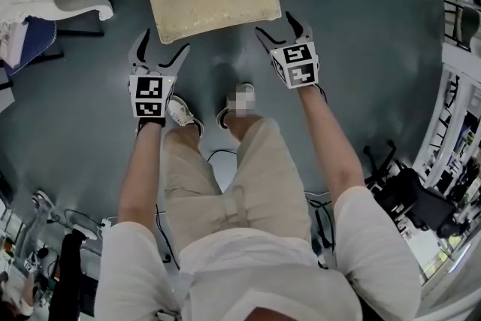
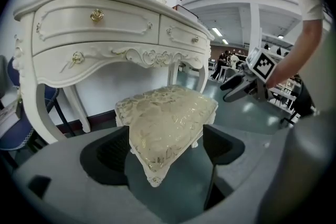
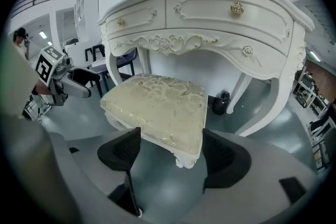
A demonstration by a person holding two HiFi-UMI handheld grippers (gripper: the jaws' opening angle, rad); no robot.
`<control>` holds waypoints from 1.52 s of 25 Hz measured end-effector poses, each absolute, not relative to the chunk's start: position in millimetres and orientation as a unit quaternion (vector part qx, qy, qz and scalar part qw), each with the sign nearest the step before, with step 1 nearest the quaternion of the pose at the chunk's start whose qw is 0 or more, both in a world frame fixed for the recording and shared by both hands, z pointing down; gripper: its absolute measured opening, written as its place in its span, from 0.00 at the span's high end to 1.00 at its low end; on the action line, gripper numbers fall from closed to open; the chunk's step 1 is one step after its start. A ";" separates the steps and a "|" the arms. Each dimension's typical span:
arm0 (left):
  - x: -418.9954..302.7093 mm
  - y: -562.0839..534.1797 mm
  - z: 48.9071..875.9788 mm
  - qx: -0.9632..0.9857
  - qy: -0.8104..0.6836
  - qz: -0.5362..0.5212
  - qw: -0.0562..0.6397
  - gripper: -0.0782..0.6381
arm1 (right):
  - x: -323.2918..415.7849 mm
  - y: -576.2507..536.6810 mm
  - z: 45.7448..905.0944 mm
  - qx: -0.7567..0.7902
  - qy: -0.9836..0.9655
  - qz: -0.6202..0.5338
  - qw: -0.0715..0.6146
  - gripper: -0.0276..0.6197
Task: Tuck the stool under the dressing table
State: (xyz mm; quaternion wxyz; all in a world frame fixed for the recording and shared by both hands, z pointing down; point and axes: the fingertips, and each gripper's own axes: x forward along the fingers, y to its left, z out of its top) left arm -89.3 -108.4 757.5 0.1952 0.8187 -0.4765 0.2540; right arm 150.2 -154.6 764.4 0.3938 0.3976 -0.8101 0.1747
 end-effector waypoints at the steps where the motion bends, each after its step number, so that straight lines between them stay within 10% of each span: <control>1: -89.3 -108.4 766.0 0.818 -0.474 0.261 0.195 0.28 | 150.7 -155.6 772.1 0.396 -0.808 0.174 0.400 0.41; 38: -88.1 -121.2 837.2 0.788 -0.501 0.267 0.241 0.30 | 161.2 -174.2 830.2 0.410 -0.777 0.119 0.463 0.50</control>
